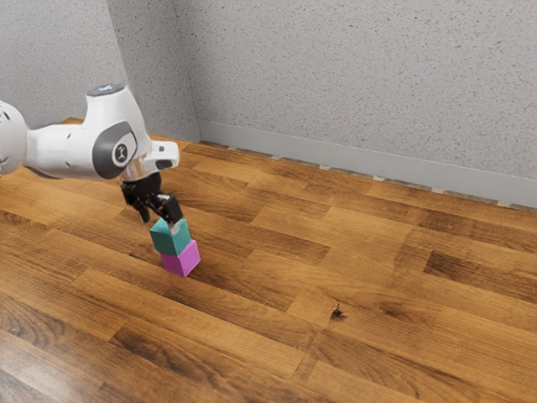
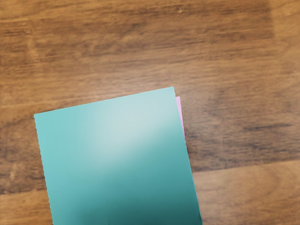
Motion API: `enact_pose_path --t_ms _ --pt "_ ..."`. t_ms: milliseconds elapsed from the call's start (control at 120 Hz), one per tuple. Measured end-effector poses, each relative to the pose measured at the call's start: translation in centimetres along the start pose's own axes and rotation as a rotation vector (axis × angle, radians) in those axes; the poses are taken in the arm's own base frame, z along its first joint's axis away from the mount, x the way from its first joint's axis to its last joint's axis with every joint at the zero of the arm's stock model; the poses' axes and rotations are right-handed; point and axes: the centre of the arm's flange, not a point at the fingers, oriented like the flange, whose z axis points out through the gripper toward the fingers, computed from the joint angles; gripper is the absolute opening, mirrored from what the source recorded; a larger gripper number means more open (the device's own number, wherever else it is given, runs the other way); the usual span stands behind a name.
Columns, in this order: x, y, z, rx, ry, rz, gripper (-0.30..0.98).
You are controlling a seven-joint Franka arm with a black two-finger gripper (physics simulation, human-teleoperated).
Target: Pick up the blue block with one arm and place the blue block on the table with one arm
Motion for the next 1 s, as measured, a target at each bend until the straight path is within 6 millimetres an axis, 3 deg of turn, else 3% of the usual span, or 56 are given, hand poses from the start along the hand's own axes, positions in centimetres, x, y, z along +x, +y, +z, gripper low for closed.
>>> enact_pose_path --t_ms 192,1000 --pt "2.0 -0.4 -0.4 0.0 0.01 0.008 0.69" --pt "3.5 -1.7 2.3 -0.014 -0.089 0.026 0.69"
